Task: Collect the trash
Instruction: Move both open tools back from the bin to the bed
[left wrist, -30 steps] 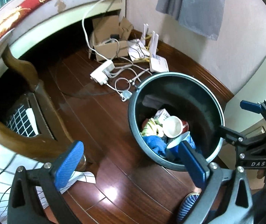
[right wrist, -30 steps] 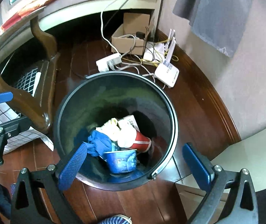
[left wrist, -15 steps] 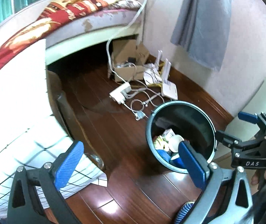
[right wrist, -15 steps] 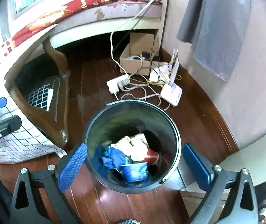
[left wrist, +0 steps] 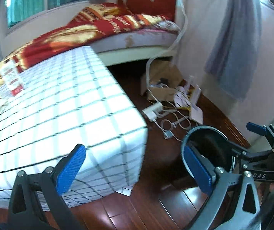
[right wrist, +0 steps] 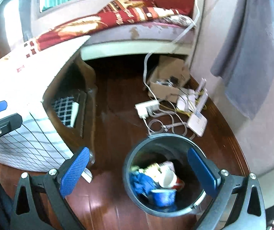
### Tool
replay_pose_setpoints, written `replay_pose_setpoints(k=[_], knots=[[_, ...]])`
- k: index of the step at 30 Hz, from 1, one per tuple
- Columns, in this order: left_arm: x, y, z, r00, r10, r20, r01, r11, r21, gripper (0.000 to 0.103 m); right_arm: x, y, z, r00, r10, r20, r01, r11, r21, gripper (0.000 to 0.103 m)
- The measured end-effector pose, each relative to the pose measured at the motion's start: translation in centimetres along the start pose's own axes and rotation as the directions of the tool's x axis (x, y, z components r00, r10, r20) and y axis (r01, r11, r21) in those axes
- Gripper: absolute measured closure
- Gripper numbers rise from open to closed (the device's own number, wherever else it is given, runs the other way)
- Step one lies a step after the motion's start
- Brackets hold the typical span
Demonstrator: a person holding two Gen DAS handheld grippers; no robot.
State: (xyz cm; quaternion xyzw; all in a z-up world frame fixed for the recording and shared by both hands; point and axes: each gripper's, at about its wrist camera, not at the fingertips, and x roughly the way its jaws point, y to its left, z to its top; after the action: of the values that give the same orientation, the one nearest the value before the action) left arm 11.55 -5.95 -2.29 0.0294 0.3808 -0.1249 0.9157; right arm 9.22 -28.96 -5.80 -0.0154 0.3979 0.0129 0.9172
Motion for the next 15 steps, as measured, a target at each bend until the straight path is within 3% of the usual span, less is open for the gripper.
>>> replay_pose_setpoints(k=[8, 15], knots=[[-2.0, 7.8, 0.4, 0.985, 0.166, 0.054, -0.16, 0.983, -0.094, 0.001, -0.5, 5.7, 4.7, 0.991, 0.088, 0.101, -0.084, 0.996, -0.04, 0.0], [-3.3, 17.1, 1.1, 0.959, 0.279, 0.048, -0.26, 0.936, -0.235, 0.001, 0.7, 13.5, 8.6, 0.978, 0.18, 0.106, -0.164, 0.976, -0.146, 0.0]])
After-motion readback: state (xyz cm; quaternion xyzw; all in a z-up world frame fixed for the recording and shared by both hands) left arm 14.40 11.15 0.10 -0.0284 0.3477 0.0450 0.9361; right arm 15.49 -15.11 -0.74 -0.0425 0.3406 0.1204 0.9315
